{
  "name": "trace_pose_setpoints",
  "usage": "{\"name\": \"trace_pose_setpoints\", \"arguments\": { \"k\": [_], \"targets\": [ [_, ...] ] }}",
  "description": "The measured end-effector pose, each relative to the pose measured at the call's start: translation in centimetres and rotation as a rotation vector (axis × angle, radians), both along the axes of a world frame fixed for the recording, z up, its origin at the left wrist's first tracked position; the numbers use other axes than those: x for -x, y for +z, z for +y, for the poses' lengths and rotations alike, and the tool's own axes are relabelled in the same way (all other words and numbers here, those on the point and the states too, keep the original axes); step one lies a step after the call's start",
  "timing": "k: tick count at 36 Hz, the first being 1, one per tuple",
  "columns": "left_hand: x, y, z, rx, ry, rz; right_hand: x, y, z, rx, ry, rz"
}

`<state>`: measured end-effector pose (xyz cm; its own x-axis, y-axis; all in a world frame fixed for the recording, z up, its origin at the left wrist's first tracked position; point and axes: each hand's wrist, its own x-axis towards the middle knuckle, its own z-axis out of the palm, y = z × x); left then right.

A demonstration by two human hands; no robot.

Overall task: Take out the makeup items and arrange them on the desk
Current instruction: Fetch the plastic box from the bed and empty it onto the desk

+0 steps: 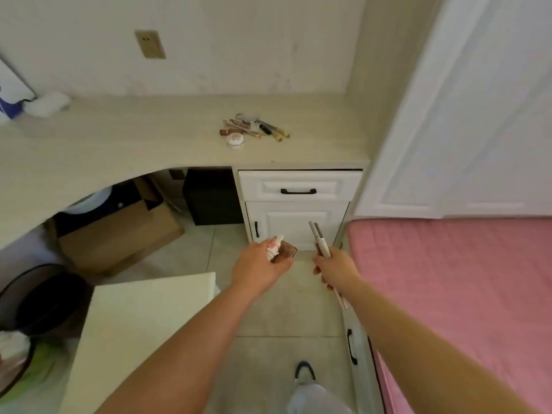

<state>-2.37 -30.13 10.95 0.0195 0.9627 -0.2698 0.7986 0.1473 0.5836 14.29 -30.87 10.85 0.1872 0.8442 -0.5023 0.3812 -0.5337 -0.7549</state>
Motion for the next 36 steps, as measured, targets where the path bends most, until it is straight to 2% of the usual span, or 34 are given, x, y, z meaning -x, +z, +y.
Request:
{"name": "trace_pose_setpoints", "arguments": {
  "k": [7,10,16,20,27,36],
  "targets": [
    [0.0,-0.7,8.3,0.015,0.106,0.010,-0.2,-0.3,10.6,0.022,0.148,-0.068],
    [0.5,-1.1,9.7,0.027,0.102,0.028,0.2,-0.5,12.3,0.021,0.173,-0.075],
    [2.0,-2.0,18.5,0.022,0.149,0.006,1.5,-1.5,21.4,0.048,0.213,-0.134],
    [3.2,-2.6,24.3,0.034,0.122,0.028,2.8,-2.3,26.4,0.057,0.225,-0.221],
    [5.4,-3.6,34.4,0.044,-0.010,0.051,4.5,-3.1,34.2,0.060,0.360,-0.505],
    [6.5,-6.9,41.5,0.023,-0.111,0.202,6.7,-5.3,41.5,0.059,0.485,-0.618]
  ]
}}
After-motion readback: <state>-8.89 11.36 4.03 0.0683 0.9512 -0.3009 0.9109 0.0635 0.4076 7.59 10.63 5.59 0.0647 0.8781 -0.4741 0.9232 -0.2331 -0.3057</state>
